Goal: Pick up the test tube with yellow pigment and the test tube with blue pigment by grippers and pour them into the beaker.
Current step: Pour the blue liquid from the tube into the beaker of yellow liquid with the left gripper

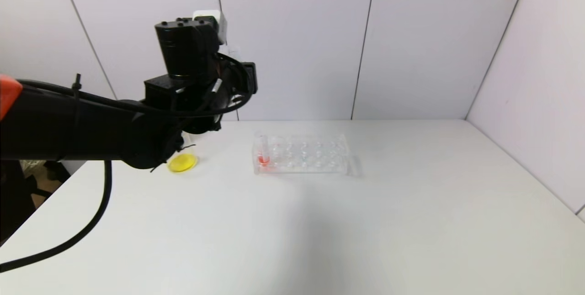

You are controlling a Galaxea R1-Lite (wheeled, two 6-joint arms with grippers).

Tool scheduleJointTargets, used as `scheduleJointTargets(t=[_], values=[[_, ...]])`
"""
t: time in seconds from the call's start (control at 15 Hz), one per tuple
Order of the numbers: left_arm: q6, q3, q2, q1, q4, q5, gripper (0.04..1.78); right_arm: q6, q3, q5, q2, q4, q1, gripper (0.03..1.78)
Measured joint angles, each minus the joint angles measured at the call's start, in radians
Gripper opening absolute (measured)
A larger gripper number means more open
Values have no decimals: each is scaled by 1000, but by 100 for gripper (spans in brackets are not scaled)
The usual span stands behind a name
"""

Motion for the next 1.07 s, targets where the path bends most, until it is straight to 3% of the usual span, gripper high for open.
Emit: scheduleJointTargets(t=[1.07], values=[[-58, 147, -96, 474, -5, -244, 45, 0, 0, 0, 0, 0, 0, 171]])
